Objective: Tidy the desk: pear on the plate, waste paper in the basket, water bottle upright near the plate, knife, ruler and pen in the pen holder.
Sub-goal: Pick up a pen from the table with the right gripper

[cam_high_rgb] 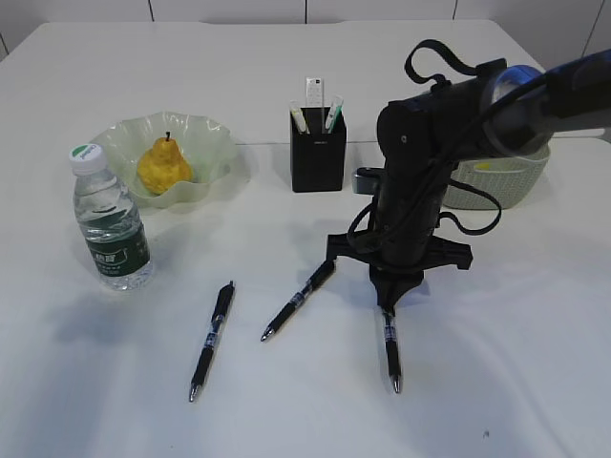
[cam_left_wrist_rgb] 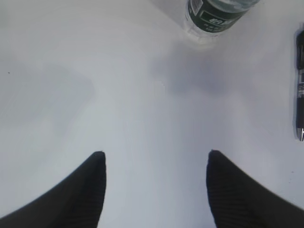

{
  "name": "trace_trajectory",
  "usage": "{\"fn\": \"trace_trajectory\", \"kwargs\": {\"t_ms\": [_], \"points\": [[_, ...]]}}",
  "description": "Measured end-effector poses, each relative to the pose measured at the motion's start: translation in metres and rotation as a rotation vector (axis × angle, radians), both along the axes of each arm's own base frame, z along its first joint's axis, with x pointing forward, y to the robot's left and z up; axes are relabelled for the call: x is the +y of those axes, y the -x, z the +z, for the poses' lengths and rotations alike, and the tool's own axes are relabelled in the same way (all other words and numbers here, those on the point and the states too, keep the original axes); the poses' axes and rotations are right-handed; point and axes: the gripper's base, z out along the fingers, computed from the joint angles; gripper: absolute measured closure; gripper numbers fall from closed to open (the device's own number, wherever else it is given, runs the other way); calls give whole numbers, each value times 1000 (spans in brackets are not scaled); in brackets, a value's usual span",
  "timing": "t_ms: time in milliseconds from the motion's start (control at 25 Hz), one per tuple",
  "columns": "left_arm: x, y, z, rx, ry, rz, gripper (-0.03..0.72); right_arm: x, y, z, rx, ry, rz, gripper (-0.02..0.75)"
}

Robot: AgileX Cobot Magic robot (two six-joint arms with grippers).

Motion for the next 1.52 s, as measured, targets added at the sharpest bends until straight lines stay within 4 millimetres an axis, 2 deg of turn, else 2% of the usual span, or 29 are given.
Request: {"fn": "trace_trajectory", "kwargs": {"t_ms": [800, 880, 1120, 1520], "points": [[0, 0, 0, 0, 0, 0, 223, 0, 0, 1, 1, 3, 22, 736], [0, 0, 0, 0, 0, 0, 223, 0, 0, 1, 2, 6, 23, 710], [0, 0, 0, 0, 0, 0, 223, -1, 0, 0, 4, 18, 31, 507], [0, 0, 0, 0, 0, 0, 223, -3, 0, 0, -1, 37, 44, 475]]}}
